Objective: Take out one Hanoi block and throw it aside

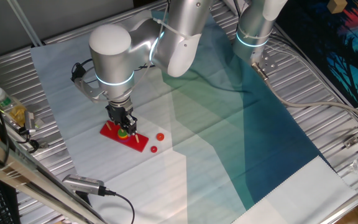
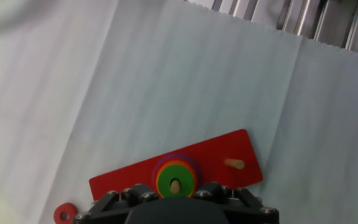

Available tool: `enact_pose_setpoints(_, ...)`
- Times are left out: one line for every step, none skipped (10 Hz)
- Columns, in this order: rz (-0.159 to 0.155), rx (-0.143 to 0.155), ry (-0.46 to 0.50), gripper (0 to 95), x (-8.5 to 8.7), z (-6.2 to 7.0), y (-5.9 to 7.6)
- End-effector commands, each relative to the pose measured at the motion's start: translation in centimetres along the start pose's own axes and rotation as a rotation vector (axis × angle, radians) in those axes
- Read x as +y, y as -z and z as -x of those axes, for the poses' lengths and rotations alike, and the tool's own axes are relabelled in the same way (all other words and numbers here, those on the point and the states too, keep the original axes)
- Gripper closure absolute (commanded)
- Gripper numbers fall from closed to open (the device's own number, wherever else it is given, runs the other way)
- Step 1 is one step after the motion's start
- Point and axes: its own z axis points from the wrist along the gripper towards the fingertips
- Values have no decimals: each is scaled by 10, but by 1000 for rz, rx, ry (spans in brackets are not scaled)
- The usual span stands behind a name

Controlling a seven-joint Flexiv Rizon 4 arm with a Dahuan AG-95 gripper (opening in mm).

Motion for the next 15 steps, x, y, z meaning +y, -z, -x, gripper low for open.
enact_pose_setpoints(-11,10,-1,380,0,0,0)
enact_pose_setpoints(-11,11,-1,380,0,0,0)
enact_pose_setpoints(-12,11,-4,380,0,0,0)
enact_pose_setpoints(-13,11,-6,380,0,0,0)
enact_pose_setpoints(-14,10,-6,380,0,0,0)
enact_pose_setpoints(-14,9,-11,380,0,0,-1)
enact_pose_setpoints(-14,3,-13,380,-1,0,-6)
enact_pose_setpoints(-14,3,-13,380,-1,0,-7)
enact_pose_setpoints(-15,2,-18,380,-1,0,-8)
enact_pose_setpoints(-17,0,-21,380,-1,0,-9)
enact_pose_setpoints(-18,-2,-21,570,0,2,-8)
enact_pose_setpoints(-22,0,-21,570,0,3,-7)
enact_pose_setpoints(-26,1,-21,570,1,4,-7)
enact_pose_setpoints(-26,2,-20,760,1,4,-8)
enact_pose_setpoints(-27,1,-19,760,1,4,-8)
